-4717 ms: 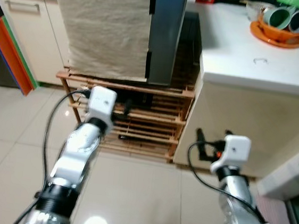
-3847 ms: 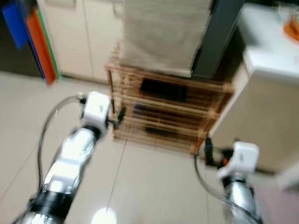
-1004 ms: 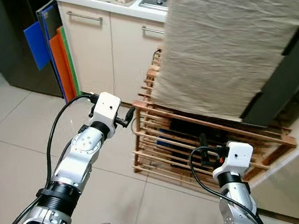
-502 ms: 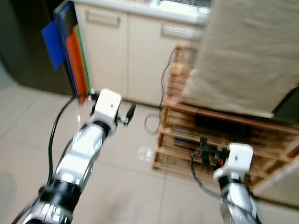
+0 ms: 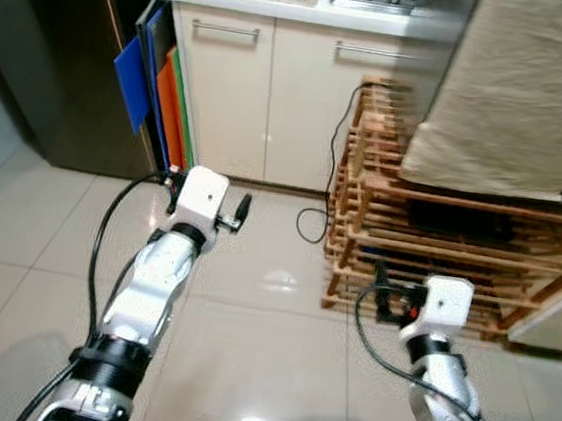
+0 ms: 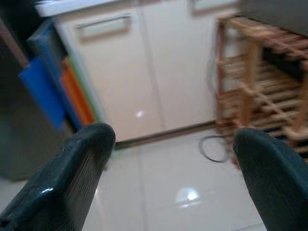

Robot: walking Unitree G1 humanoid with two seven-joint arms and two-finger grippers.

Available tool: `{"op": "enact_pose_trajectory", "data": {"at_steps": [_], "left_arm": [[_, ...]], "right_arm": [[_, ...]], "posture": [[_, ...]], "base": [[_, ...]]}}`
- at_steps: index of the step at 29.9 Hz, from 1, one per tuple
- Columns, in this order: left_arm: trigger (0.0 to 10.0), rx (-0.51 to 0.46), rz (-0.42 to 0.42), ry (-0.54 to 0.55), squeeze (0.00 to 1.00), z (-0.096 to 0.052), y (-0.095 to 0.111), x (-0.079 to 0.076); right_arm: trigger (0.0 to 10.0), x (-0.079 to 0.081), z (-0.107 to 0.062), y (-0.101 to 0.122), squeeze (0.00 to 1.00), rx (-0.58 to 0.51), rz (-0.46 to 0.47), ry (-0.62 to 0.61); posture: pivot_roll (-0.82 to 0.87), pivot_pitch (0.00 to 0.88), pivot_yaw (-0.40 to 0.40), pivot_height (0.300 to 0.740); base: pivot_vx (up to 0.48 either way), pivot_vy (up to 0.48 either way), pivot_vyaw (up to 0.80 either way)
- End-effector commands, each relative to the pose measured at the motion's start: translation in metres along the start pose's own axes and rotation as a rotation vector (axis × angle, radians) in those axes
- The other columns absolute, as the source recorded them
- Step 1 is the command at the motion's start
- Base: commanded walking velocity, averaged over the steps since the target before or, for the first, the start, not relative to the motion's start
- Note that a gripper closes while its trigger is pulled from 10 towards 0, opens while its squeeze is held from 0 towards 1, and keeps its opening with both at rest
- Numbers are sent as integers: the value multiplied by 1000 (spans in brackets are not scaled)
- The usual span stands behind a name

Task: Restocking fridge

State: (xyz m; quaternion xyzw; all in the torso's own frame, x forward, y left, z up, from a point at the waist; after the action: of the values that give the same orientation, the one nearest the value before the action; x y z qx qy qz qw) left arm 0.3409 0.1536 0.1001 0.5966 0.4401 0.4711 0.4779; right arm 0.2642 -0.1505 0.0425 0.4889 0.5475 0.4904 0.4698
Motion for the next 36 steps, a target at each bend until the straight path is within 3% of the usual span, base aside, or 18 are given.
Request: {"op": "enact_pose_trajectory", "data": {"at_steps": [1,6,16,36], "left_arm": [[10000,-30,-8,4,0,1,5,-5],[10000,-59,-18,96,0,-1,9,15],[10000,-58,7,116,0,-1,11,26],[10000,-52,-43,101,0,-3,4,19]], "right_arm": [[10000,-12,-4,1,0,-9,-34,-23],[10000,-16,-12,-1,0,-6,-47,-19],[10000,-12,-7,1,0,-11,-34,-23],[10000,-13,1,7,0,-34,-17,-31]], "posture": [[17,56,19,740],[14,60,13,740],[36,61,29,740],[52,42,17,740]], "base": [[0,0,0],[189,0,0],[472,0,0],[466,0,0]]}}
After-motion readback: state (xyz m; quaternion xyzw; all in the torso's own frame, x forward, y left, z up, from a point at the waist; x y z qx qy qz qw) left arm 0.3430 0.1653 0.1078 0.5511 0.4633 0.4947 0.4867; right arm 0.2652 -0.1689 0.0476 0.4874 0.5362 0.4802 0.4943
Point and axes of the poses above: a point about 5 cm out from each wrist's last joint towards the gripper, its own z axis pointing out of the wrist towards the gripper, its own y axis along the axis of the wrist's last joint, x = y × z, the point moved 2 cm from there along z, pointing out of the wrist towards the gripper, and after that the axes turned 5 degrees about -z, right-handed, at the moved point
